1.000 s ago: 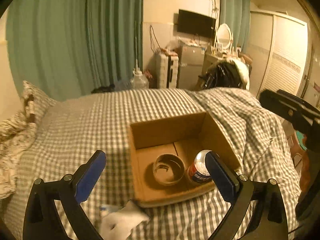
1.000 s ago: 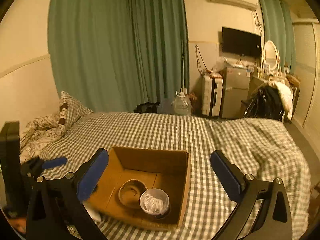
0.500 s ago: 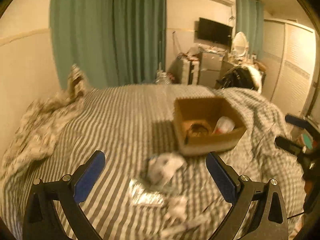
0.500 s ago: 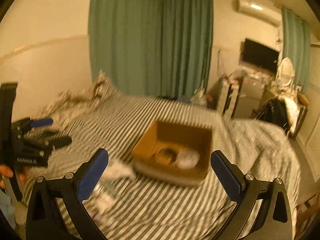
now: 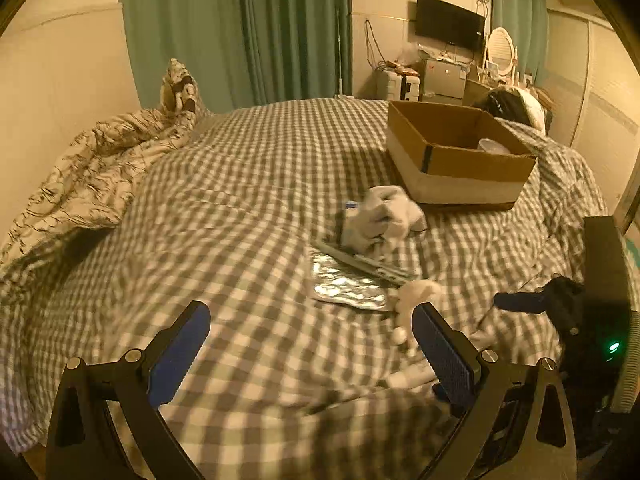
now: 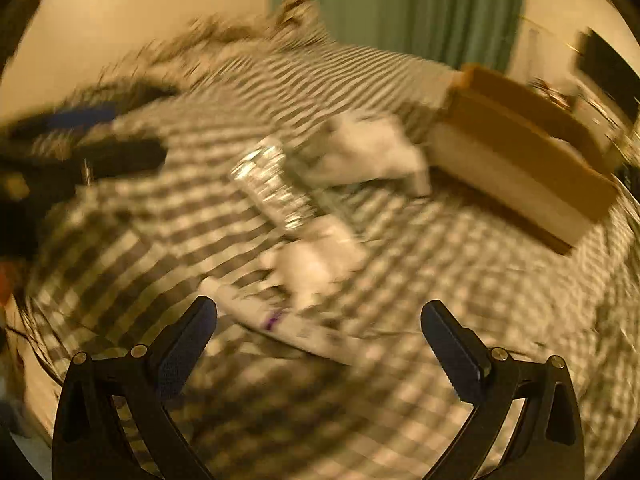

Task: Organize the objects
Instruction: 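Grasp the white plush toy with the left gripper while the right gripper grasps the toothpaste tube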

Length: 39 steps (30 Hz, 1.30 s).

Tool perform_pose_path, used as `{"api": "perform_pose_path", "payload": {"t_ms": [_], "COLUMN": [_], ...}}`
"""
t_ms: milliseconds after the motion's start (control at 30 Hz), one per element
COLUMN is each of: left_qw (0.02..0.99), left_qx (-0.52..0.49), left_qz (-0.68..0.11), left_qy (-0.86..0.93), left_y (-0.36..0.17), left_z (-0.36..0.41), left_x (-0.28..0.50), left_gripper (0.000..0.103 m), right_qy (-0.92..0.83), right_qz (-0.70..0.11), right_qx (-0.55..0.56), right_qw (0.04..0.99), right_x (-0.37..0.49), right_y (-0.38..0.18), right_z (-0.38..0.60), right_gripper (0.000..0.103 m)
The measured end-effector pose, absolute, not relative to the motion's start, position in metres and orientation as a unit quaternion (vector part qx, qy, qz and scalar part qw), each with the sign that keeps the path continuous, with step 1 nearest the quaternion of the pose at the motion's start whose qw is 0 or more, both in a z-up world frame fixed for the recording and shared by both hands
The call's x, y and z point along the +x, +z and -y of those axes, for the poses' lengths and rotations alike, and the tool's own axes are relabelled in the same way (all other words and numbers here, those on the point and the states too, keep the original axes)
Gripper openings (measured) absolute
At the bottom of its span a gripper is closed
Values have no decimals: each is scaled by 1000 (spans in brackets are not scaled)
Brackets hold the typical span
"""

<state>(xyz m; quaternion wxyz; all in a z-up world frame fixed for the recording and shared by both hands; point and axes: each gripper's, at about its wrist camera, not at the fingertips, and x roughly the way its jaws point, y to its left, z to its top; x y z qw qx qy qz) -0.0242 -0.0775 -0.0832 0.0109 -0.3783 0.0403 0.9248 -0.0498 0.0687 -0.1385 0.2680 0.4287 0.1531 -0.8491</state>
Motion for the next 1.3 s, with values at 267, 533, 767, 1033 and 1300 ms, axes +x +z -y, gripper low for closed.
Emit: {"api": "perform_pose_path", "payload": {"t_ms": [267, 533, 767, 1033, 1300], "left_qw": [11, 10, 5, 53, 51], "left_qx": [-402, -406, -402, -424, -493], "left_qz": [-10, 2, 2, 8, -23], "left_qy": [916, 914, 916, 904, 868], "left_y": [-101, -99, -96, -120, -183], "left_z": [104, 105, 83, 14, -21], "left_x": [-32, -31, -32, -58, -106], "left_gripper": [103, 103, 103, 103, 93], "right_qy": [-819, -835, -868, -903, -900], "right_qz": [-163, -152, -119, -84, -52], "right_qx": [475, 445, 403, 379, 392], "right_qw": [276, 287, 265, 184, 186], "right_x": [-56, -41, -35, -58, -76], "right_y": [-176, -155, -120, -104, -127], "right_z": [-54, -66, -113, -179, -212], "right_gripper": [73, 14, 9, 9, 9]}}
